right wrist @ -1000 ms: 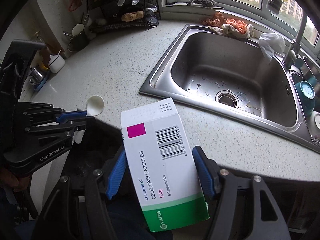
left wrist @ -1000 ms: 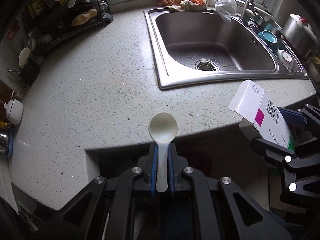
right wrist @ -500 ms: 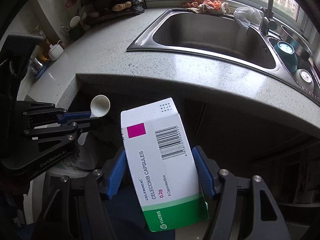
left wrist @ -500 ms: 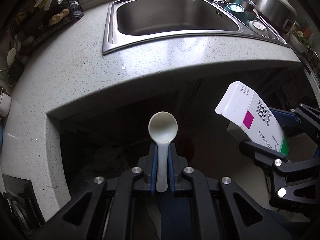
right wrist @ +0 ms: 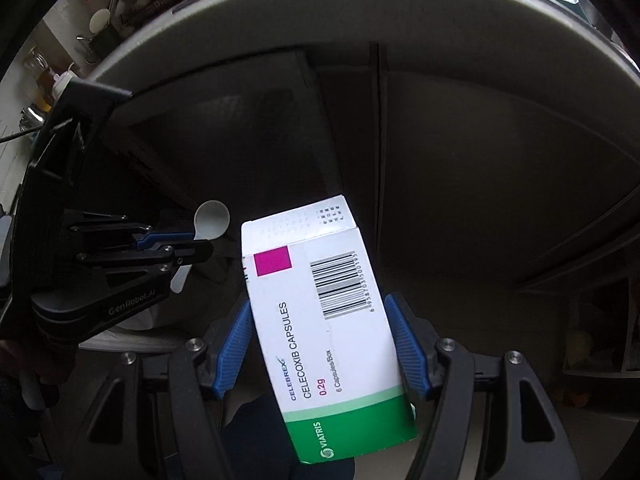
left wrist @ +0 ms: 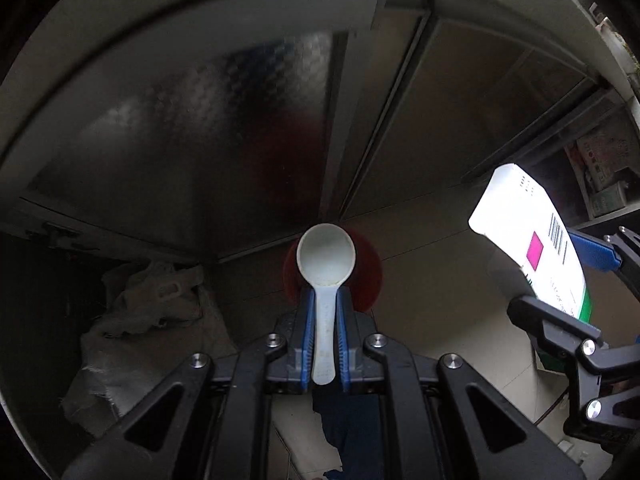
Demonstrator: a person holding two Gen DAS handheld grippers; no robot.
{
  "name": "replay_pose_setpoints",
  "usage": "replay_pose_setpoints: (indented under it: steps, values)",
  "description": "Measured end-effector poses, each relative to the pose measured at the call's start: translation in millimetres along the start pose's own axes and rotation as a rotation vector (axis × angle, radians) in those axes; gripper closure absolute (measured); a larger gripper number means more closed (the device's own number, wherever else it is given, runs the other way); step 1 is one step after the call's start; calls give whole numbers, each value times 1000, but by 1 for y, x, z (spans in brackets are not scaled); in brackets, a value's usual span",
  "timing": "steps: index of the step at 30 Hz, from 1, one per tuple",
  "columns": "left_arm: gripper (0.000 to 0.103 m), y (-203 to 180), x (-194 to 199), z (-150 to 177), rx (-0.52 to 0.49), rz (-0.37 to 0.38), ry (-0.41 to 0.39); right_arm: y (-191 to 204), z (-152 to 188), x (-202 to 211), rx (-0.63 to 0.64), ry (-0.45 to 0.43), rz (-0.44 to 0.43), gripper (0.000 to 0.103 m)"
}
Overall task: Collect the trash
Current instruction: 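Open the left gripper to drop the spoon into the bucket, then open the right gripper to drop the capsules box into the bucket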
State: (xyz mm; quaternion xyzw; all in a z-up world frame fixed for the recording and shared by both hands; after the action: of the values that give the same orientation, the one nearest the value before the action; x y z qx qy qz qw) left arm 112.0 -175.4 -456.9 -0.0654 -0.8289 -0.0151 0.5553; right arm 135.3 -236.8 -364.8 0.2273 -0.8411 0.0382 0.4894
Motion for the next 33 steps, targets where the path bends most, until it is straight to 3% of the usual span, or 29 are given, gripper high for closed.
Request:
replay_pose_setpoints:
  steps: [5, 12, 13, 15, 25, 33]
  values:
    - [93, -1, -72, 21, -16, -10, 29, -22, 26, -61, -25, 43, 14, 40]
    - [93, -4, -125, 30, -37, -4, 59, -45, 34, -111, -55, 58, 33, 40]
    - [86, -6, -128, 30, -42, -2, 58, -50, 33, -113, -58, 57, 34, 40]
    - [73, -10, -130, 29, -38, -2, 47, -45, 37, -116, -71, 57, 35, 40]
    - [50, -20, -102, 21, -84, 7, 47, -47, 26, -95, -93, 67, 24, 40]
    - [46, 4, -88, 20, -11, 14, 21, -35, 20, -73, -68, 74, -2, 39]
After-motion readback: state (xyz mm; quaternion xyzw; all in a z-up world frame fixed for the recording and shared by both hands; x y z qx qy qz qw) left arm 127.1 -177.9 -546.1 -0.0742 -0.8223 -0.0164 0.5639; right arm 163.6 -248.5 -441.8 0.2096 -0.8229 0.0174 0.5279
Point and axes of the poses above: each gripper's, at about its wrist camera, not at the fingertips, and x roughly against the way its jaws point, y to its left, z to its underside, the point moved 10 cm from there along -x, roughly the way its jaws point, and after that the axes turned 11 degrees about -y, right-handed, at the moved point
